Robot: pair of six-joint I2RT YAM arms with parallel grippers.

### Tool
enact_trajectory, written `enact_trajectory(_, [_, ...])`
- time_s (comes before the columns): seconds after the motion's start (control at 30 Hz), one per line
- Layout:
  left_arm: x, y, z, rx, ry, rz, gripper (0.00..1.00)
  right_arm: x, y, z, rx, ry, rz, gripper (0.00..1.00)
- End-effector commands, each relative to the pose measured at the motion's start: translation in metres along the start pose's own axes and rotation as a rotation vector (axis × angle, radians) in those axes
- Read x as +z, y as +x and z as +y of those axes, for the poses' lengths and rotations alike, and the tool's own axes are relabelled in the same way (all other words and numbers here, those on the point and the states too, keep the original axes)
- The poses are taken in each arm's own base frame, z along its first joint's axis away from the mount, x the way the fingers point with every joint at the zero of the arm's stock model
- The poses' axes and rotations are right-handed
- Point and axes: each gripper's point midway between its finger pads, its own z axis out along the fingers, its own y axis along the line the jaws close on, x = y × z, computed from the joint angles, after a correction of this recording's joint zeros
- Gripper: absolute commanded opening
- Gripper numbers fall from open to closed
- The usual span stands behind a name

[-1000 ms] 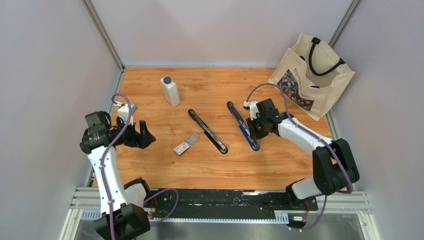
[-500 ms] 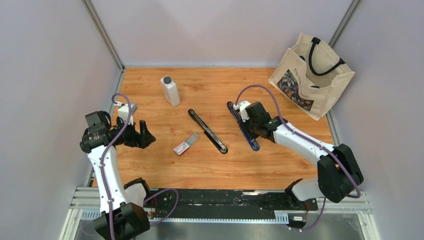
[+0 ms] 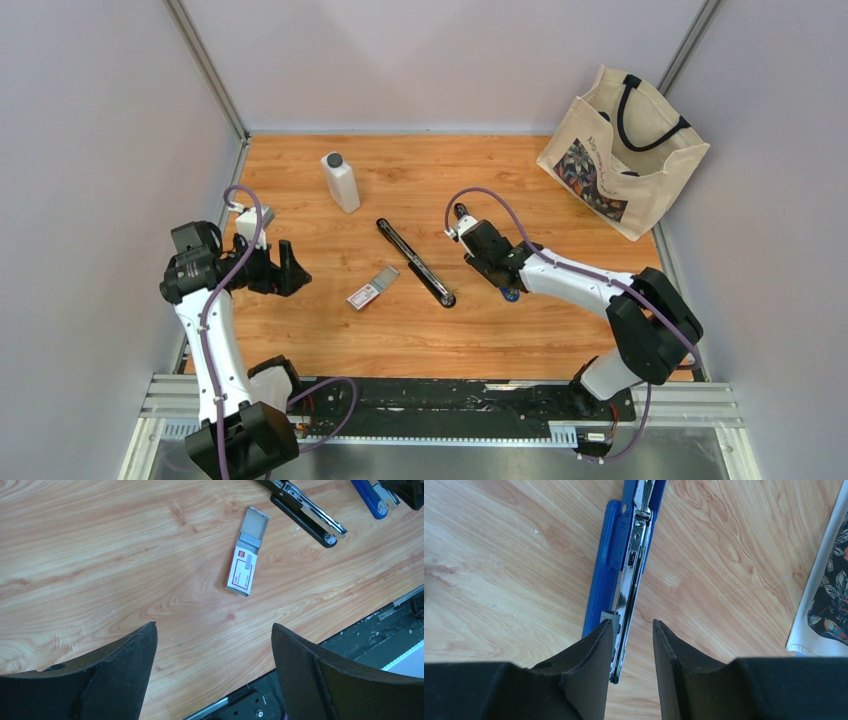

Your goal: Load the staples into the stapler

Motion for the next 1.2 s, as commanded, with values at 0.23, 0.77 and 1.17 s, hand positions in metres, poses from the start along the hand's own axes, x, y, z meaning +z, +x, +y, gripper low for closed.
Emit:
enact_trajectory(0.23, [0.000,-0.004,0.001,0.012,0.007,-0.022,0.92,-0.001,-0.009,0.007,-0.083,0.032,-0.022,0.40])
enact_trajectory(0.77, [0.000,-0.003,0.002,0.006,0.008,-0.016,0.92,0.007,0.006,0.021,-0.156,0.012,0.044,0.38])
enact_trajectory(1.17, [0.001,-0.003,0.002,0.003,0.008,-0.013,0.92,0.011,0.010,0.020,-0.175,0.041,0.059,0.34])
